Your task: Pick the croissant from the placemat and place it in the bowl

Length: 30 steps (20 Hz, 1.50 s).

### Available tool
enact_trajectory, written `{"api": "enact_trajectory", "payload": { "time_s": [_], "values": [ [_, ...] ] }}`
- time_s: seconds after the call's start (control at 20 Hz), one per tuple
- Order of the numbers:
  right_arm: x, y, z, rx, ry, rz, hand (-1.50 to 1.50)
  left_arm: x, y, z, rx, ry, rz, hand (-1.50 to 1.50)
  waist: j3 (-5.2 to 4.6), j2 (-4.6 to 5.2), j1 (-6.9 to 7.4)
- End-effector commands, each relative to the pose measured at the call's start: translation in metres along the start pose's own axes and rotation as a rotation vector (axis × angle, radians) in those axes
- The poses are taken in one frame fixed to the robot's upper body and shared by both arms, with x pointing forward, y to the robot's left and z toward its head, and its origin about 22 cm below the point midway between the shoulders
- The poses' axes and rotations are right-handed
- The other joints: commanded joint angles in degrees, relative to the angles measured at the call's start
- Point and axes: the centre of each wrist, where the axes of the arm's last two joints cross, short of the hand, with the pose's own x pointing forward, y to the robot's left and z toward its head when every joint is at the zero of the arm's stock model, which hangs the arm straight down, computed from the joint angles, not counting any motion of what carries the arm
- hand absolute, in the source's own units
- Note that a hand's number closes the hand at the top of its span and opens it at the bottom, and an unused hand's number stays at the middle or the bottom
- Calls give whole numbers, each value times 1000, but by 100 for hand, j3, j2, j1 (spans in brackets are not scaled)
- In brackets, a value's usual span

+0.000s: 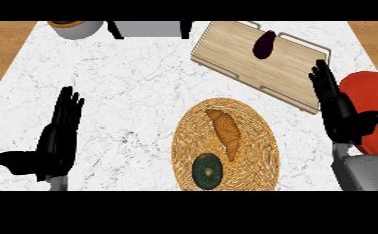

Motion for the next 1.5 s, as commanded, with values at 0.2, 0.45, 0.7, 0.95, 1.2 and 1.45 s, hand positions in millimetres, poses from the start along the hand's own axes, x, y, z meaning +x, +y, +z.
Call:
{"api": "enact_trajectory", "payload": {
  "time_s": [0.2, 0.45, 0.7, 0.95, 1.2, 1.45],
  "values": [
    [44, 77, -30, 759, -115, -169, 150, 39, 1, -32, -117, -165, -222, 0, 113, 179, 755],
    [31, 32, -76, 702, -199, -135, -150, 63, -15, -49, -146, -141, -305, 0, 91, 199, 540],
    [66, 20, -99, 1038, -390, -85, -150, 66, -25, -62, -123, -124, -321, 0, 70, 147, 404],
    [97, 15, -119, 1191, -408, 186, -150, 69, -21, -65, -124, -84, -331, 0, 52, 106, 400],
    [142, 51, -132, 1288, -456, 493, -150, 70, -34, -71, -114, -95, -332, 0, 39, 81, 313],
    [146, 89, -124, 1410, -448, 692, -150, 67, -17, -62, -108, -79, -353, 0, 35, 20, 255]
  ]
}}
